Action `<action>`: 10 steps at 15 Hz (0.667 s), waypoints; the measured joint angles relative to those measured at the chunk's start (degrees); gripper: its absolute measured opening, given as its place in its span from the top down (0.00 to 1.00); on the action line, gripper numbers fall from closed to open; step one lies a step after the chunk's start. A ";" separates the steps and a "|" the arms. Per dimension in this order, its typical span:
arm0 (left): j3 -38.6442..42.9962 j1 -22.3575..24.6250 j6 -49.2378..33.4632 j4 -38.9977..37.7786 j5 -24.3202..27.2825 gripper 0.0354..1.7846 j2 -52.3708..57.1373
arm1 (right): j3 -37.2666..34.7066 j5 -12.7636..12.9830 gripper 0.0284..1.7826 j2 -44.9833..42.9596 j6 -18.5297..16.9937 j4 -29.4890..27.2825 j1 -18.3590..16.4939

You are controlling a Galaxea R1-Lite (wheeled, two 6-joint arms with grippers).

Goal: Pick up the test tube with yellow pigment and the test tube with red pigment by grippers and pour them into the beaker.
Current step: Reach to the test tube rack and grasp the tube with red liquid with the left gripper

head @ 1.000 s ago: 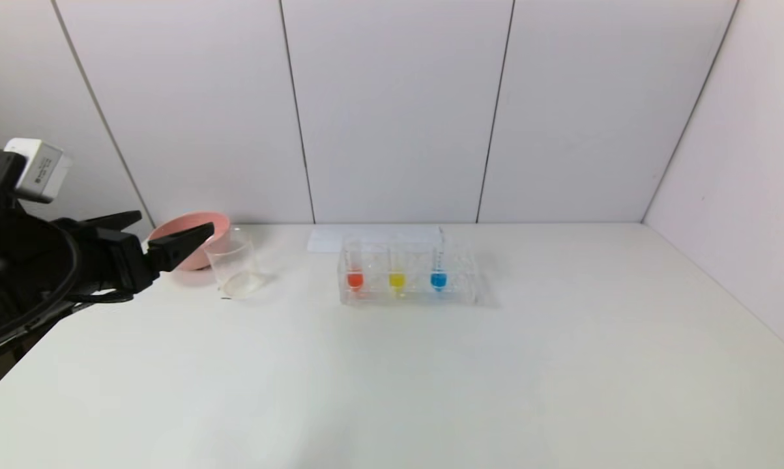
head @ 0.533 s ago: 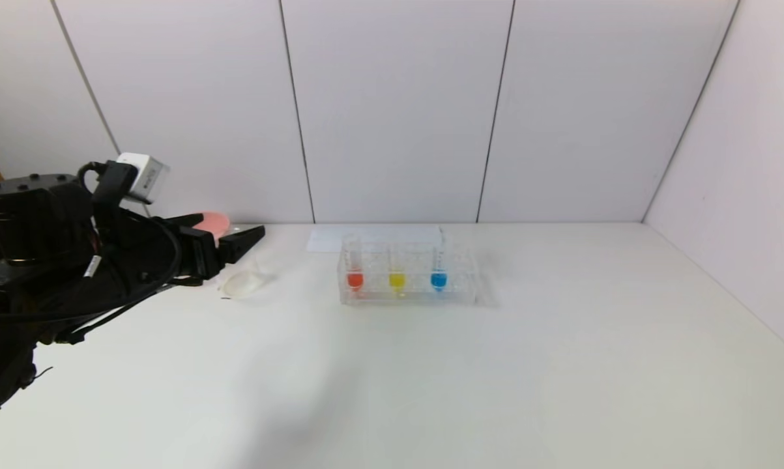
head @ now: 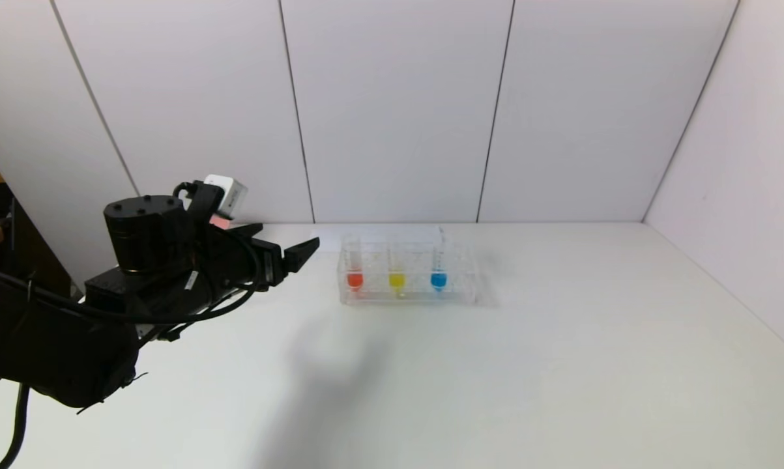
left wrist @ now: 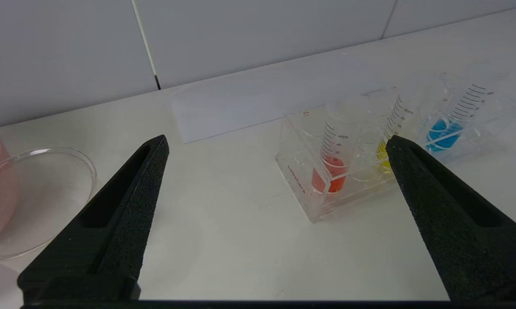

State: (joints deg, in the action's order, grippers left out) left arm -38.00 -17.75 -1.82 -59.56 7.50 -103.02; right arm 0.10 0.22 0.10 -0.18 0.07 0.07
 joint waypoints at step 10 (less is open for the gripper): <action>-6.23 -6.12 -3.22 -7.35 -6.01 0.01 -11.61 | 0.00 0.00 0.05 0.00 0.02 0.00 0.00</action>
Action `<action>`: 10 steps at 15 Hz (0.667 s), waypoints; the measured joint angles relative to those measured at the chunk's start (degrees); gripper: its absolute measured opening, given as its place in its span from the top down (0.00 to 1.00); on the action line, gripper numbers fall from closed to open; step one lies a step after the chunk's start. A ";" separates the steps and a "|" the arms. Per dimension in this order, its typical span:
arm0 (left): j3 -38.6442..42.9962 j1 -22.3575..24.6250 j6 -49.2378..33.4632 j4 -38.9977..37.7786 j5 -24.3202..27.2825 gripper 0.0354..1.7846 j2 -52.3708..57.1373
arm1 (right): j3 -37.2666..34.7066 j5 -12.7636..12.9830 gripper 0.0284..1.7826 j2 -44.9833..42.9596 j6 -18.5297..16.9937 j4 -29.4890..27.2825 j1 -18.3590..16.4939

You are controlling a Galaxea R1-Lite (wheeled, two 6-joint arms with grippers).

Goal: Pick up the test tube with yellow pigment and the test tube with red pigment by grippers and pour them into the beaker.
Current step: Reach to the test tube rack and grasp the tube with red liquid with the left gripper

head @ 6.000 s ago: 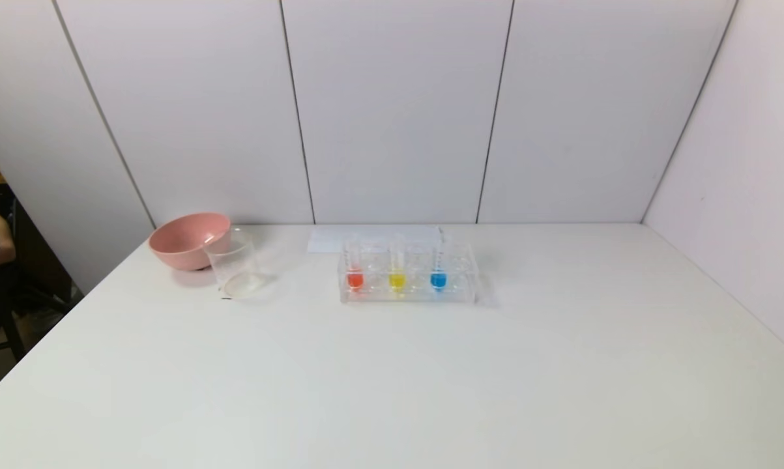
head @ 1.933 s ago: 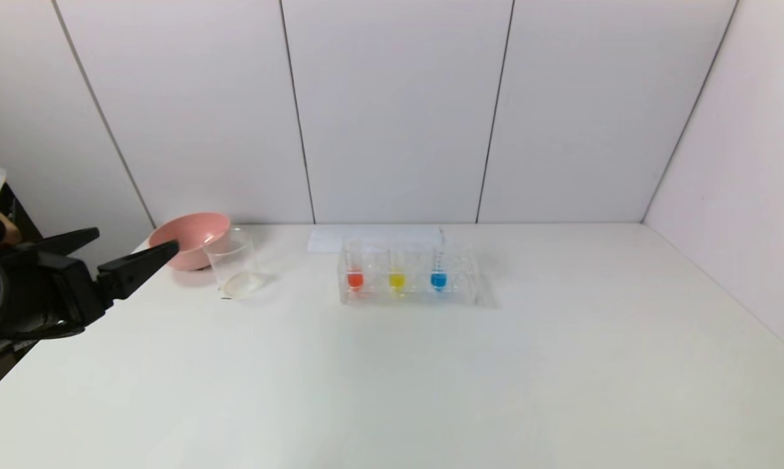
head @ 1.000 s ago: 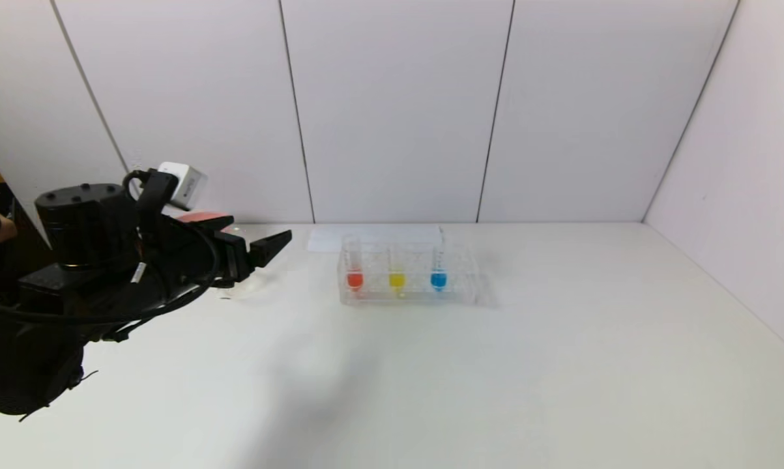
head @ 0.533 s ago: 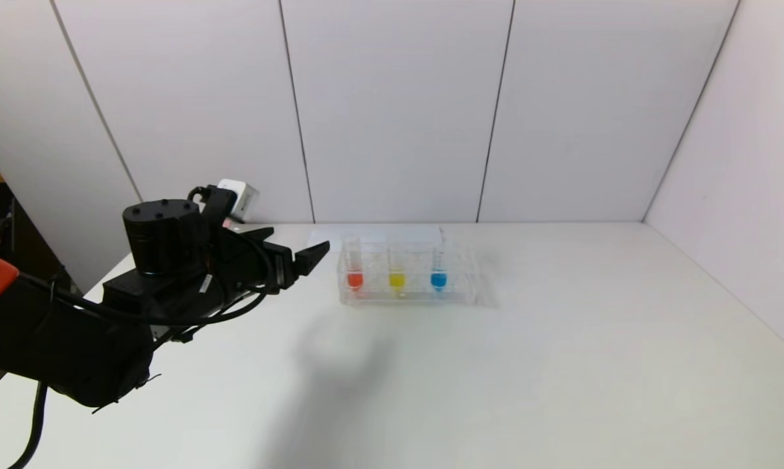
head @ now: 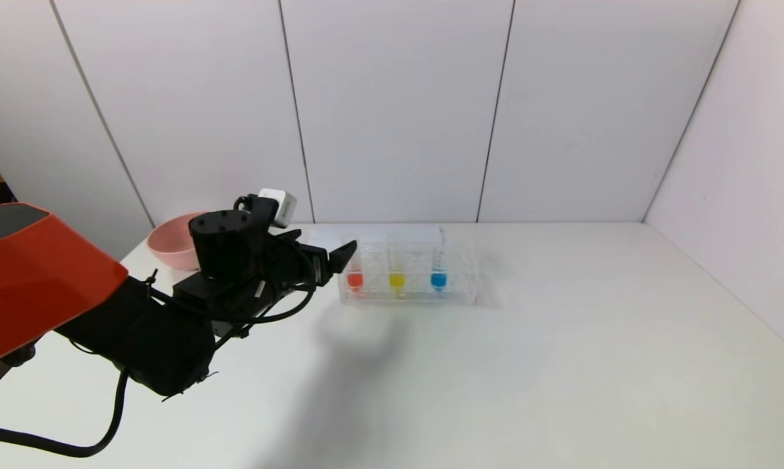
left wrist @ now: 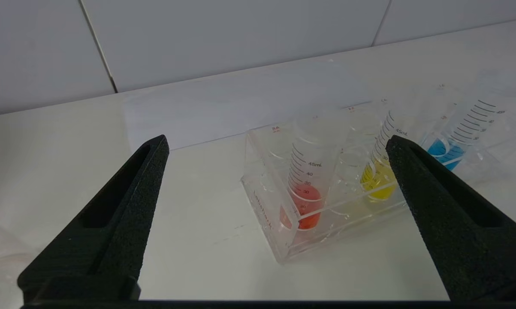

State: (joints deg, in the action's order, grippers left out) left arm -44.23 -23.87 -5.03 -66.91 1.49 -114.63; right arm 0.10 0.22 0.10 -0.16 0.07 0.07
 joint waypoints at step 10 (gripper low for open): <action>-5.39 -2.61 -0.02 -0.80 -3.33 0.01 -8.13 | 0.00 -0.01 0.05 0.00 -0.02 0.00 0.02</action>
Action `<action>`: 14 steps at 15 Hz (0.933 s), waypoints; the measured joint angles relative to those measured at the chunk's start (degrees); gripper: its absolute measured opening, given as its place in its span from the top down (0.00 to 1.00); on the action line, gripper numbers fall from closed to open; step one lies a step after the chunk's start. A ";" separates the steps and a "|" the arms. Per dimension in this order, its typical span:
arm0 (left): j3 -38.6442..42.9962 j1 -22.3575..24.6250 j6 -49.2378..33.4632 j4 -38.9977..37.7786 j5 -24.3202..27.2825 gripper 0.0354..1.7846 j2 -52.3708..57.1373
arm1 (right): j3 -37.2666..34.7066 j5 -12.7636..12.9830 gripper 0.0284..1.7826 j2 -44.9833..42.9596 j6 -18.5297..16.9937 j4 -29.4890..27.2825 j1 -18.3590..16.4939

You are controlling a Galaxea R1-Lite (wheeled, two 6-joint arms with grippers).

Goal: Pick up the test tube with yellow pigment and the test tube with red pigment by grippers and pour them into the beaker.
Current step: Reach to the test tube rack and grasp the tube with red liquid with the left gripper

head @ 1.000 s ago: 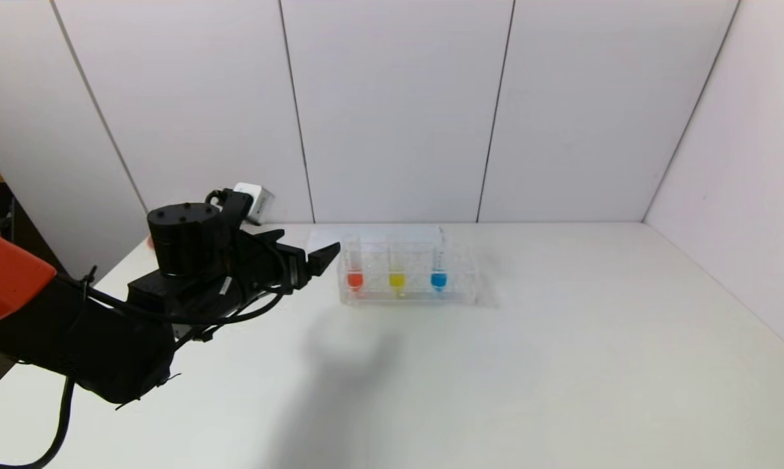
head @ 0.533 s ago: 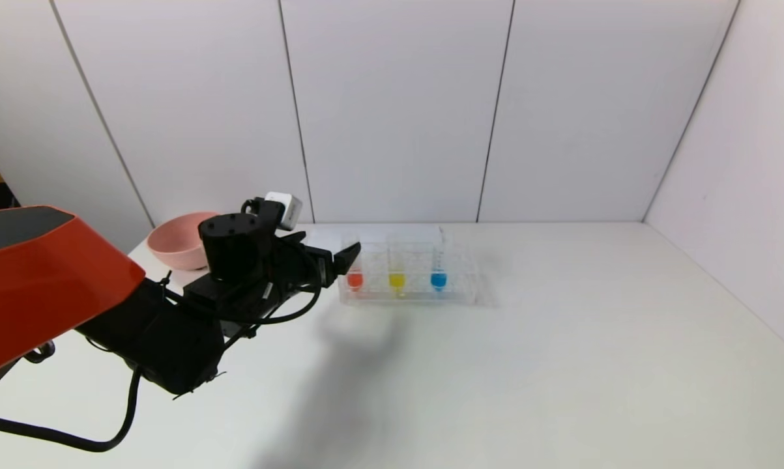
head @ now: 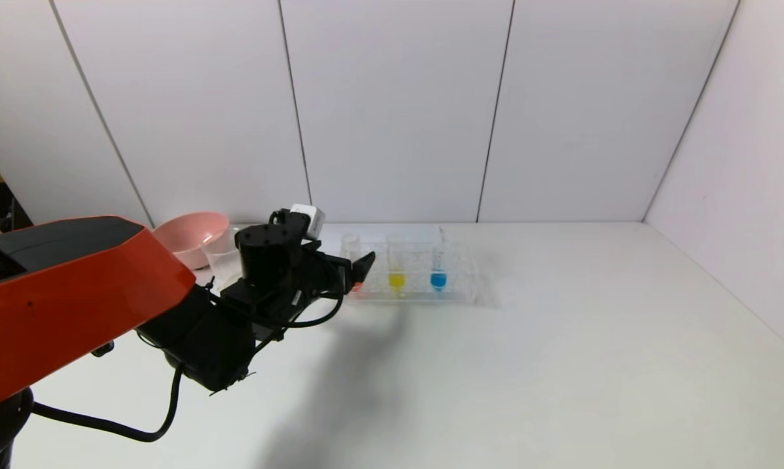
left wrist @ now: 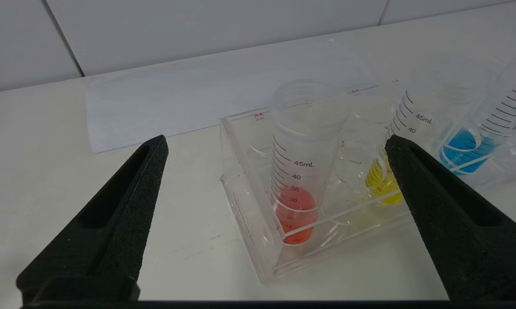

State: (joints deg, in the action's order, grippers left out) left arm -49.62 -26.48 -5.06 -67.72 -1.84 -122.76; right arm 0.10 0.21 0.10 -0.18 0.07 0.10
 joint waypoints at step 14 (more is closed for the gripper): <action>-4.18 -0.96 0.38 -1.55 -4.24 0.01 -4.91 | 0.00 0.00 0.05 0.00 0.00 0.00 -0.02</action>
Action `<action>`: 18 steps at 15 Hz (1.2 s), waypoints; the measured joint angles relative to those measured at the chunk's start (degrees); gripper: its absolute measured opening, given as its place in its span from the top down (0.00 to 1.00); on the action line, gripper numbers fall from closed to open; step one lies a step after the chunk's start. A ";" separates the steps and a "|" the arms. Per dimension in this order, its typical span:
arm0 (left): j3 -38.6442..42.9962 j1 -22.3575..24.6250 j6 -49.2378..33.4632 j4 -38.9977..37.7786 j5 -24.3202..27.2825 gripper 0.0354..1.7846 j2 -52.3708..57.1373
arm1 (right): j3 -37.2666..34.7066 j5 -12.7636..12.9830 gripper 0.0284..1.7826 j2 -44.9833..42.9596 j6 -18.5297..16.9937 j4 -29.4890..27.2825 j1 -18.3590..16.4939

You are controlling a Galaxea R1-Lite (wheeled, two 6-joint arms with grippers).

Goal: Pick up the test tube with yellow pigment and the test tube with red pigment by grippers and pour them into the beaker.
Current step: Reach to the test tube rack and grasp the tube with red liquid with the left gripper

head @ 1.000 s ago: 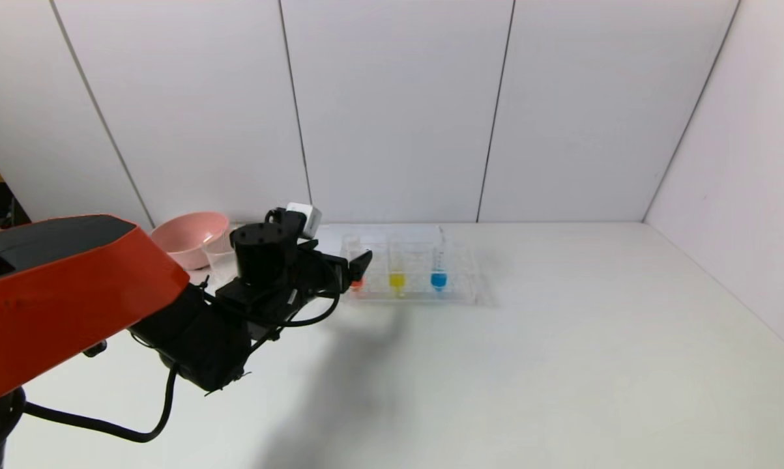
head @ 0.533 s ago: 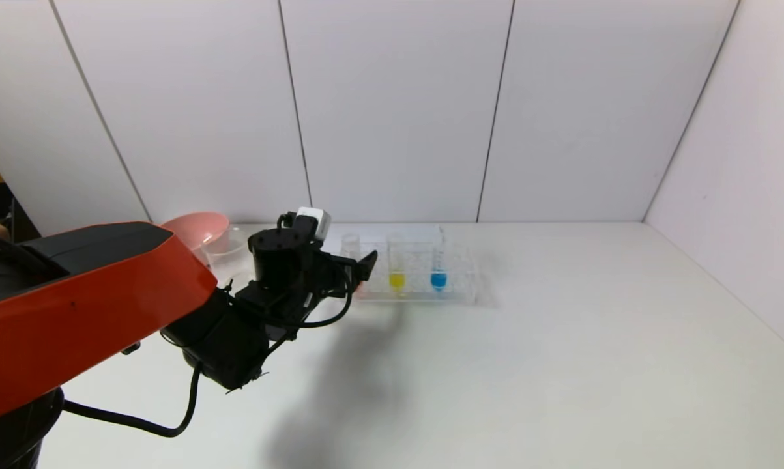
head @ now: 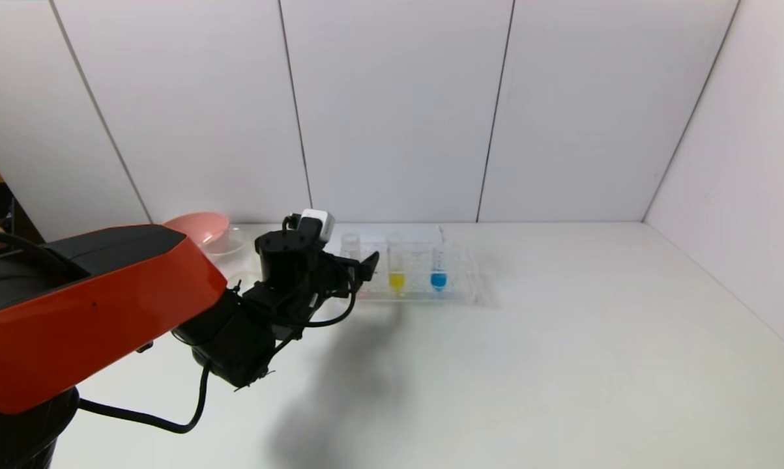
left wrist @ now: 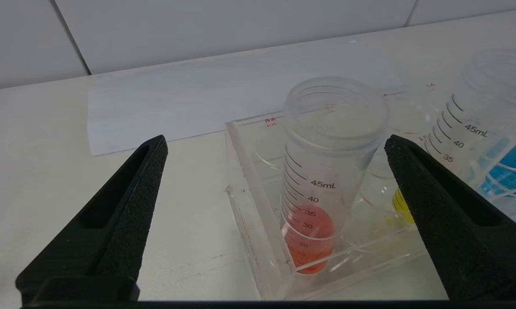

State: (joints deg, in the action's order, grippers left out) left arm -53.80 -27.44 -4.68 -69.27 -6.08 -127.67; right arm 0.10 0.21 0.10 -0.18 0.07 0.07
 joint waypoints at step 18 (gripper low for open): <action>-0.66 -0.20 0.09 0.04 -0.11 0.18 -0.72 | 0.00 -0.02 0.05 0.00 0.00 0.00 0.00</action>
State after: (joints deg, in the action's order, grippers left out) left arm -54.46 -27.64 -4.60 -69.23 -6.19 -128.39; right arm 0.10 0.18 0.10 -0.18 0.07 0.07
